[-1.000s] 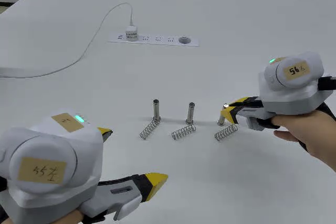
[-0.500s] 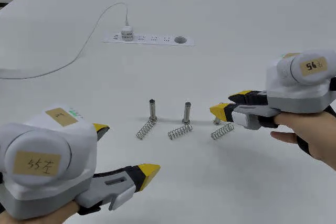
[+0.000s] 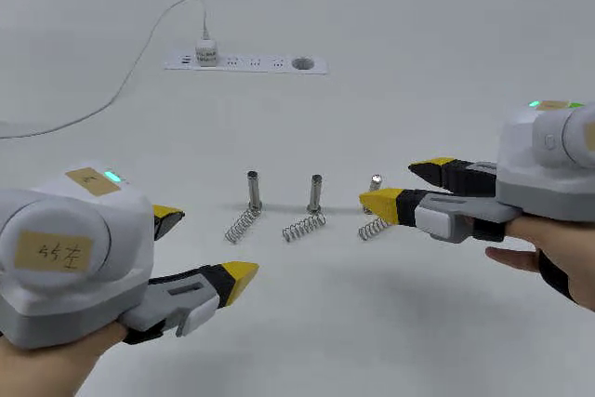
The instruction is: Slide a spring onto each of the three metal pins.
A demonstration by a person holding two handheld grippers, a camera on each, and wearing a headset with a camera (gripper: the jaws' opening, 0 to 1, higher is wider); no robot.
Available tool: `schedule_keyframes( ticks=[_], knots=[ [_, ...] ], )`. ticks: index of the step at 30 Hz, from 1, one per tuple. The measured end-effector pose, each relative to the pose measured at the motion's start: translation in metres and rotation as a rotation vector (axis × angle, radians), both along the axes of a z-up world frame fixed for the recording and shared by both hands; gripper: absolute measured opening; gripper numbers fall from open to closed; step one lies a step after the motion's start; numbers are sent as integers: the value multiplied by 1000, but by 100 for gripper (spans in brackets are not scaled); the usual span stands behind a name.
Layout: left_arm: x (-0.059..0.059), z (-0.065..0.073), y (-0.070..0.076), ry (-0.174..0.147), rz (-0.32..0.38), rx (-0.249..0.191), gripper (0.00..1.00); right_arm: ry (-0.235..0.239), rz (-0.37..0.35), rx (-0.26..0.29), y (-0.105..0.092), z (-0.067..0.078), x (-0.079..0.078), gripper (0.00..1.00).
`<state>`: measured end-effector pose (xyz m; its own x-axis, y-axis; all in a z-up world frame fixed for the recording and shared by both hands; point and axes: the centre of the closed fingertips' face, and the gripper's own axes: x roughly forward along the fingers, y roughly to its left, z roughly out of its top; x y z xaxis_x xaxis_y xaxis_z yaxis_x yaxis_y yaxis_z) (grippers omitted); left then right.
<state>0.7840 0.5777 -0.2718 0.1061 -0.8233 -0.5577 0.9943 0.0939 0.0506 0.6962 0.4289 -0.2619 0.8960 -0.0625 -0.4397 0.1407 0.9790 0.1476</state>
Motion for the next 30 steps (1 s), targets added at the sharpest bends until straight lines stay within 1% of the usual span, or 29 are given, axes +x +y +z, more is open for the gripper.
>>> schedule_keyframes(
  ticks=[2, 7, 10, 12, 15, 20, 23, 25, 27, 28, 30],
  knots=[
    [1, -2, -2, 0, -1, 4, 54, -6, 3, 5, 2, 0, -4, 55],
    [5, -7, -8, -12, -14, 8, 49, -22, 15, 2, 8, -2, -12, 62],
    [7, -13, -11, -16, -19, 18, 47, -29, 23, -2, 12, -2, -17, 65],
    [9, -18, -13, -26, -27, 25, 46, -35, 25, 5, 15, -2, -20, 67],
    [12, -23, -17, -36, -35, 25, 42, -42, 27, 9, 16, -5, -24, 70],
    [16, -33, -25, -48, -56, 27, 39, -25, 28, 18, 20, -10, -29, 71],
    [20, -39, -29, -46, -55, 24, 36, -23, 20, 18, 20, -11, -31, 71],
    [22, -40, -31, -45, -52, 10, 33, -24, 15, 21, 21, -11, -32, 71],
    [24, -43, -33, -29, -44, 4, 31, -24, 15, 22, 21, -11, -33, 71],
    [25, -45, -34, -25, -42, 4, 30, -22, 17, 19, 21, -11, -34, 71],
    [27, -50, -35, -23, -37, 20, 28, -20, 17, 17, 21, -11, -35, 71]
  ],
)
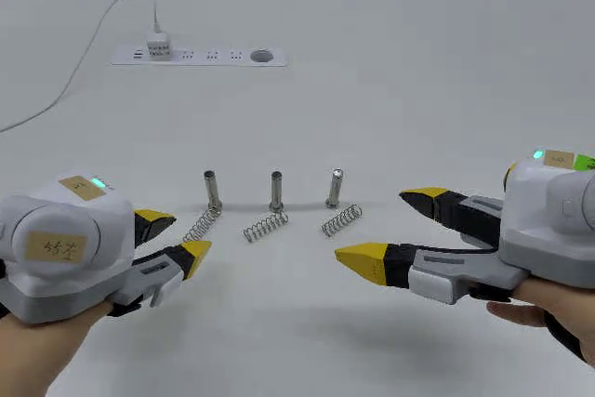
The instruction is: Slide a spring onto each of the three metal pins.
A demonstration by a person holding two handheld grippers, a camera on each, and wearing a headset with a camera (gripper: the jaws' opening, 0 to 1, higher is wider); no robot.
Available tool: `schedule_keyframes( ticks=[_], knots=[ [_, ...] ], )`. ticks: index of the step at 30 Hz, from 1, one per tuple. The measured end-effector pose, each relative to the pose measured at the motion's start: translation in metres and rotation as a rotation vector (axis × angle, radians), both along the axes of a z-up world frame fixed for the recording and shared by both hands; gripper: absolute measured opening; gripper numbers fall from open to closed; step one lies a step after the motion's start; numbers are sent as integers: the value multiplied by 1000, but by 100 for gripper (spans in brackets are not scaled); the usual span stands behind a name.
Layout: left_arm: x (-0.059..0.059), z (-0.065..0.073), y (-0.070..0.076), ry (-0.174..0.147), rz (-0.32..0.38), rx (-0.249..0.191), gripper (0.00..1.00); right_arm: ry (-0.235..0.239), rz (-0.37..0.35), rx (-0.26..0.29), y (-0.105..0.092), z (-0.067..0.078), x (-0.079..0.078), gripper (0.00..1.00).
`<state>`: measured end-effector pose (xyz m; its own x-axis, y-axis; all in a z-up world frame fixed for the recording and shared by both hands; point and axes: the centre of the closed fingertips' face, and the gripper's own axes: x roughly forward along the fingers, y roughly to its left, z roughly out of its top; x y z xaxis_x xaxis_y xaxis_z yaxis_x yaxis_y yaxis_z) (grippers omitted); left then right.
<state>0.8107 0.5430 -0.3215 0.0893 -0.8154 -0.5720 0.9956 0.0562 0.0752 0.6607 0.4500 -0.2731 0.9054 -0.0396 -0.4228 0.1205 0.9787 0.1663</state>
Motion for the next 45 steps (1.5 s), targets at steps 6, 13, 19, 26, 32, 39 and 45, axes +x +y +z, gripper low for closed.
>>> schedule_keyframes(
  ticks=[6, 13, 19, 26, 32, 39, 45],
  knots=[
    [1, -9, -3, 28, 9, 7, 26, -1, 3, -5, 2, 0, -2, 71],
    [3, -19, -5, 30, 11, 36, 19, 1, -14, 6, 2, -2, -5, 71],
    [5, -22, -4, 26, 11, 40, 16, 10, -28, 8, 1, -5, -7, 70],
    [1, -22, -5, 35, -2, 26, 12, 20, -42, 16, 0, -8, -8, 70],
    [0, -22, -7, 56, -1, 25, 11, 24, -53, 36, -1, -9, -6, 69],
    [-6, -18, -2, 90, -3, 21, 11, -4, -62, 57, -1, -3, -2, 69],
    [-12, -6, 0, 85, -22, -1, 10, -27, -56, 69, 2, 5, 6, 66]
  ],
)
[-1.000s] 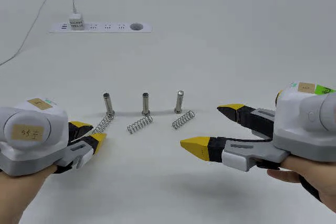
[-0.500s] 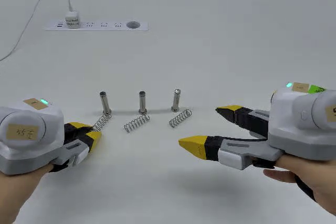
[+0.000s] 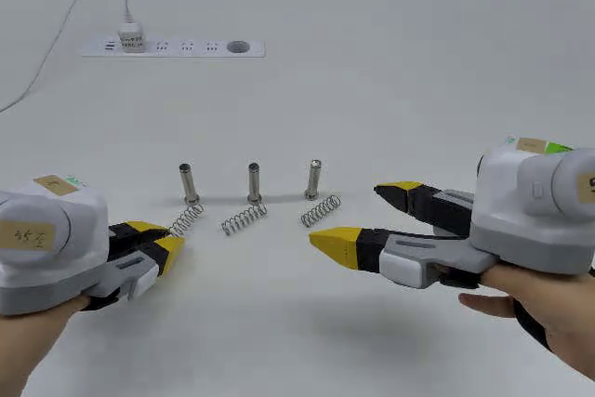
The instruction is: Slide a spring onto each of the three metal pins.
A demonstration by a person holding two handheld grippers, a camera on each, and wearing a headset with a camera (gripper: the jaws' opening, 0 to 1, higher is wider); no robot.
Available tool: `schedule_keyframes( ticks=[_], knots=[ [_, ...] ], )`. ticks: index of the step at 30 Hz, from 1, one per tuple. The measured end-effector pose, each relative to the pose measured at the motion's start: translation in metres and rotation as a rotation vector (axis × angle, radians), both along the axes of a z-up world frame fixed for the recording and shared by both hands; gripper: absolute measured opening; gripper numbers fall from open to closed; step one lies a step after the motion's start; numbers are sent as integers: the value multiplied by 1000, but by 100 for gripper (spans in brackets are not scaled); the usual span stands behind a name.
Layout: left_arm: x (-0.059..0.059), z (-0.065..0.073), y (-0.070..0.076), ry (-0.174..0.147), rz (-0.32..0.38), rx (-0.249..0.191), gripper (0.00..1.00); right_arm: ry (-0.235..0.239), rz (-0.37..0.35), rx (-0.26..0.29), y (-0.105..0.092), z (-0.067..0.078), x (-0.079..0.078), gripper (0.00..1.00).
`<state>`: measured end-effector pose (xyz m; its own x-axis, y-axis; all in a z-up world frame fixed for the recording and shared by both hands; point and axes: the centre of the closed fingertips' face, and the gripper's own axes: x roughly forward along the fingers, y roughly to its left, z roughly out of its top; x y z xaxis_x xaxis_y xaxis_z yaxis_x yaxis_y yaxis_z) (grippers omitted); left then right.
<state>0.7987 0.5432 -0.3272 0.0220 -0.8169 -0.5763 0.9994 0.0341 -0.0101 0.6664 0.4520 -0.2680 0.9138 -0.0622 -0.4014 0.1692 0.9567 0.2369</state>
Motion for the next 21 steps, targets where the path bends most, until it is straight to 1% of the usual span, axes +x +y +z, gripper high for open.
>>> schedule_keyframes(
  ticks=[5, 7, 8, 10, 13, 15, 17, 21],
  knots=[
    [-8, 16, 1, -14, -20, -37, 10, -31, 4, 24, 4, 10, 10, 64],
    [-11, 23, 2, -14, -23, -55, 10, -49, 12, 35, 7, 16, 15, 63],
    [-13, 27, 2, -20, -21, -69, 10, -55, 16, 39, 9, 18, 18, 62],
    [-16, 31, 3, -27, -29, -74, 10, -66, 22, 54, 12, 21, 22, 60],
    [-21, 39, 4, -35, -46, -103, 10, -85, 30, 79, 18, 25, 29, 59],
    [-23, 44, 4, -36, -49, -115, 10, -92, 36, 88, 21, 27, 32, 58],
    [-26, 50, 5, -34, -53, -138, 10, -100, 42, 106, 25, 29, 35, 57],
    [-32, 63, 4, -24, -61, -196, 10, -123, 51, 156, 32, 33, 41, 55]
  ],
)
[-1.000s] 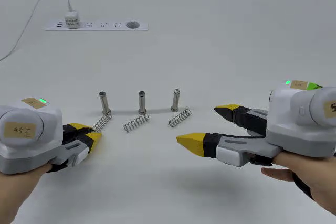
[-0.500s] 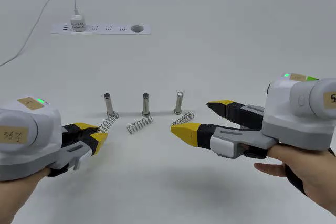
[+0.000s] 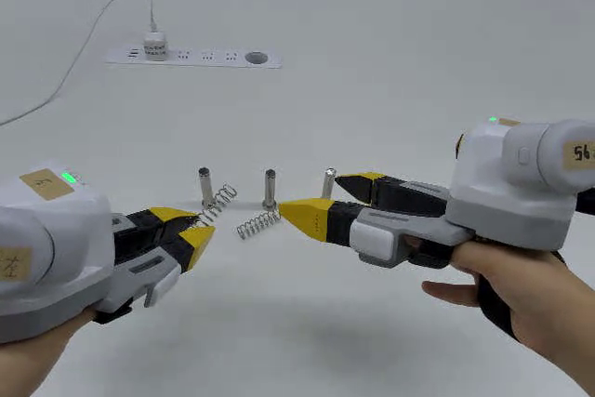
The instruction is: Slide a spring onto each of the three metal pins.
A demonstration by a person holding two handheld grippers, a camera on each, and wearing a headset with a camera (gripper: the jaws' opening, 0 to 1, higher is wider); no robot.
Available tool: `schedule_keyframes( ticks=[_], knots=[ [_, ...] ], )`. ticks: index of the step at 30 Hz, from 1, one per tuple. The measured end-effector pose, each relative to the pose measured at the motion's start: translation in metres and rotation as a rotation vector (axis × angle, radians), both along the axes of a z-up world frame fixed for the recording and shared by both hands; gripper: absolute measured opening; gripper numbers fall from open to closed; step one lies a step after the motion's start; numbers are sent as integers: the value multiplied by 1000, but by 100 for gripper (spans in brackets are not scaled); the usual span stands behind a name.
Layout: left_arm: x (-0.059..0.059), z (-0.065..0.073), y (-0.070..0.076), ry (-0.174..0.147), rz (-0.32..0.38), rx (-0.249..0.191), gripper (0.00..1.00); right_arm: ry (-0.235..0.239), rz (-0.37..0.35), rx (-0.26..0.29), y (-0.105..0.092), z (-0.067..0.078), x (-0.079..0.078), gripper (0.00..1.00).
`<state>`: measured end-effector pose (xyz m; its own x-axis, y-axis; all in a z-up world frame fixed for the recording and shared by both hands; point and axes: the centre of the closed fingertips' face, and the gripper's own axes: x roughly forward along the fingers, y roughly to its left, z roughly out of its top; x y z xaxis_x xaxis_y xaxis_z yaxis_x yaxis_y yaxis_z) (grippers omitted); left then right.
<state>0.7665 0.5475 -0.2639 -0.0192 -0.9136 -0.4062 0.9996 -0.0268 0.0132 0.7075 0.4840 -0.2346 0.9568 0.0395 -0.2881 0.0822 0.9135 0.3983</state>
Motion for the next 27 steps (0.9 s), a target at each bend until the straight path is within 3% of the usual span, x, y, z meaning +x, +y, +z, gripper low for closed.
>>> schedule_keyframes(
  ticks=[9, 13, 15, 23, 27],
  knots=[
    [-16, 18, -3, 2, -42, -81, 10, -46, 11, 105, 9, 10, 9, 48],
    [-24, 25, -5, -22, -74, -127, 10, -64, 5, 164, 12, 13, 12, 44],
    [-28, 27, -5, -12, -86, -136, 10, -77, -2, 202, 12, 16, 14, 42],
    [-36, 32, -6, -13, -119, -169, 10, -75, 21, 230, 21, 15, 16, 32],
    [-40, 37, -6, -15, -137, -195, 10, -81, 31, 269, 25, 16, 18, 30]
  ],
)
